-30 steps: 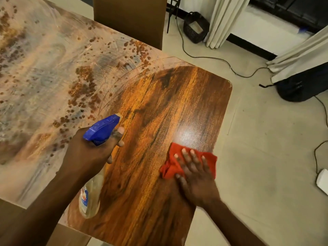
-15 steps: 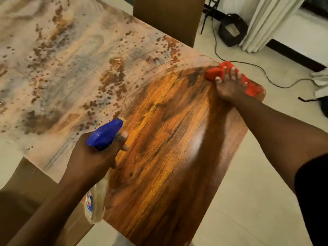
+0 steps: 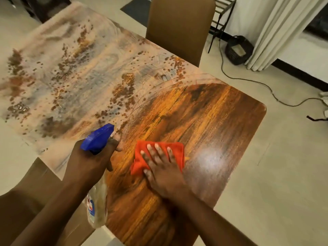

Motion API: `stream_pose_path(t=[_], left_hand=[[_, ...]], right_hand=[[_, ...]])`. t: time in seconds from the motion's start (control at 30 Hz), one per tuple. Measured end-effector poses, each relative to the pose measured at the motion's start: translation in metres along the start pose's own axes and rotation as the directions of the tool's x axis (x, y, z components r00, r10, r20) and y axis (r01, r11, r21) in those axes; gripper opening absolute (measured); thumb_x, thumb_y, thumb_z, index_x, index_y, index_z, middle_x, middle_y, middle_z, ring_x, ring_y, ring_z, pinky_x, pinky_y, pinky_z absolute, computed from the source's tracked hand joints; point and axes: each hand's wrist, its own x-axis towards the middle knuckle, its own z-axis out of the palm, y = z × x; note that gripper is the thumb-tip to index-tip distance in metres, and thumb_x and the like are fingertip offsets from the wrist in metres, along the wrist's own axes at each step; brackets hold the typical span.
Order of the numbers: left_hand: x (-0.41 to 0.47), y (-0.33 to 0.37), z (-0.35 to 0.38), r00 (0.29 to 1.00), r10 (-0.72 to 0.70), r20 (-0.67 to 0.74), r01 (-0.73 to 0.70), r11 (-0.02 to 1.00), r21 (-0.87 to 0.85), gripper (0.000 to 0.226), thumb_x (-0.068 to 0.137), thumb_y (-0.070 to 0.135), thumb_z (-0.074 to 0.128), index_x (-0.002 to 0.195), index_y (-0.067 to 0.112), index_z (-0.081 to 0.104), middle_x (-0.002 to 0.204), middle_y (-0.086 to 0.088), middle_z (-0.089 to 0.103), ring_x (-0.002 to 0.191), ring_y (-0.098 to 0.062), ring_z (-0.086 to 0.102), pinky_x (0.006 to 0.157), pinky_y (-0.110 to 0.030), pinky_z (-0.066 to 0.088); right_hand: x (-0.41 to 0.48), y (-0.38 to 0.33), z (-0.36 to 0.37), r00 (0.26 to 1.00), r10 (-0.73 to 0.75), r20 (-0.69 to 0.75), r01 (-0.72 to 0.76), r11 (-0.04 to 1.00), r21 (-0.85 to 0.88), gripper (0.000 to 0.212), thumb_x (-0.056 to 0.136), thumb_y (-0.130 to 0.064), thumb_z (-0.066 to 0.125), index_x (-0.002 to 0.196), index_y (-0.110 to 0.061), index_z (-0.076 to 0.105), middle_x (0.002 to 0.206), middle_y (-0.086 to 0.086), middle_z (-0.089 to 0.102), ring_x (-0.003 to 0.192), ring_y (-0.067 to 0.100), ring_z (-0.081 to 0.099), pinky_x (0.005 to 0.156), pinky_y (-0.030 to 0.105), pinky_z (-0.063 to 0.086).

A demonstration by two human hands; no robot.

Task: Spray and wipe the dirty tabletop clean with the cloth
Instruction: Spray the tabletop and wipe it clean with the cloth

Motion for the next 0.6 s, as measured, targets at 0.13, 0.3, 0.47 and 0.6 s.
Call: stream_pose_path(t=[0.13,0.3,0.47,0.6], left_hand=[[0.032,0.018,0.007,0.998,0.060,-0.022,-0.061,0.998,-0.035,0.039,0.102,0.040,0.072,0.082,0.074,0.070,0.079,-0.006,0.083,0.048,-0.024,0.071,0.067,-0.043,0.060],[0.083,0.020,0.014,0.990,0.139,-0.008,-0.139,0.989,-0.052,0.014,0.102,0.039,0.071,0.103,0.053,0.067,0.080,-0.014,0.082,0.043,-0.013,0.068,0.068,-0.042,0.062],[0.123,0.015,0.013,0.988,0.150,0.033,-0.150,0.989,-0.016,0.008,0.101,0.041,0.070,0.094,0.045,0.068,0.083,-0.007,0.083,0.044,-0.014,0.070,0.057,-0.028,0.058],[0.145,0.005,-0.002,0.991,0.111,0.075,-0.110,0.994,-0.015,0.008,0.100,0.042,0.070,0.092,0.042,0.070,0.081,-0.009,0.083,0.044,-0.016,0.070,0.066,-0.044,0.066]], right_hand=[[-0.076,-0.003,0.035,0.995,0.045,-0.089,-0.048,0.998,-0.039,0.067,0.111,-0.053,0.043,0.173,-0.034,0.026,0.182,-0.004,0.017,0.169,0.021,0.013,0.131,0.054,0.008],[-0.099,0.079,0.012,0.925,0.340,-0.169,-0.351,0.935,-0.039,0.069,0.108,-0.056,0.037,0.172,-0.033,0.028,0.181,-0.001,0.022,0.166,0.027,0.024,0.130,0.061,0.021],[-0.053,0.182,-0.064,0.714,0.683,-0.157,-0.678,0.729,0.088,0.076,0.108,-0.063,0.013,0.175,-0.028,0.010,0.183,0.007,0.004,0.168,0.037,0.000,0.132,0.065,0.006],[0.031,0.240,-0.124,0.596,0.792,-0.135,-0.747,0.608,0.269,0.078,0.111,-0.068,0.015,0.175,-0.025,0.000,0.183,0.005,-0.011,0.168,0.034,-0.014,0.132,0.066,-0.007]])
